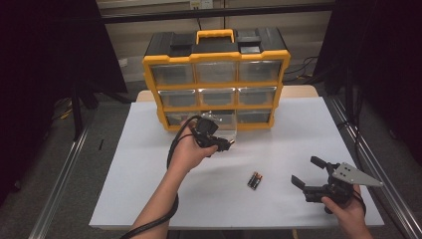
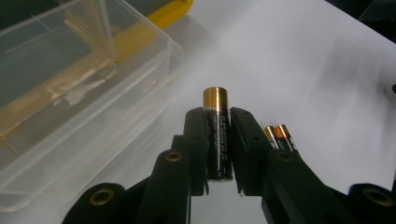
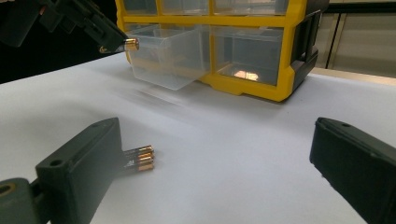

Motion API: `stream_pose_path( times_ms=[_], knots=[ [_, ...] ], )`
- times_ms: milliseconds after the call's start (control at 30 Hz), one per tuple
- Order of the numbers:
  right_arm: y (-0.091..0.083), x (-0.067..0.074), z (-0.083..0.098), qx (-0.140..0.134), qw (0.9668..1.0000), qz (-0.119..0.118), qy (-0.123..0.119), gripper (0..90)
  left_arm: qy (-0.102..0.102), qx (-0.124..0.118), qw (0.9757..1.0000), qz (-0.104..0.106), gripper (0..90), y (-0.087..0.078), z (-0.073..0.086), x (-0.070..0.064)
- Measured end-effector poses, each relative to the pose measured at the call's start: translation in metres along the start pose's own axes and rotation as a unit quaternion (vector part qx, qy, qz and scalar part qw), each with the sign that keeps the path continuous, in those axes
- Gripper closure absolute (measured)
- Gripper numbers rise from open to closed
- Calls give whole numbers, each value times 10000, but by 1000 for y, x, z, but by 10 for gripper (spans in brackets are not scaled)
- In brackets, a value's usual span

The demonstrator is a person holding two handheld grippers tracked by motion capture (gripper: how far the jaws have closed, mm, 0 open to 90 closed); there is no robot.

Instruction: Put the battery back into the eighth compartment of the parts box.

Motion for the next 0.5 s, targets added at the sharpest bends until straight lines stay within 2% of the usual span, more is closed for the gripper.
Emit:
stream_pose_path(
  times_ms=[133,167,367,467,500],
  knots=[
    [0,1,-1,-11,10000,20,49,21,-38,-62,10000,-17,774,-5,-5,5],
    [0,0,0,-11,10000,3,-2,21,0,3,10000,-60,774,-6,-5,7],
    [0,0,-1,-23,10000,5,-9,21,-115,-105,9998,-131,774,-10,-12,13],
    [1,0,0,-15,10000,-10,-8,21,-1,16,9998,-201,774,-12,-13,19],
    [1,1,0,-12,10000,-23,-22,21,-134,-124,9996,-224,774,-11,-15,20]
  ],
)
Point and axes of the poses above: each handheld gripper's, and its own axes: y roughly forward along the jaws, z roughly out of its underside, x roughly to its left, the point moved 8 cm from there along y, roughly forward along the jaws, and after that the axes turned 11 degrees about z, right-handed, at the moved point
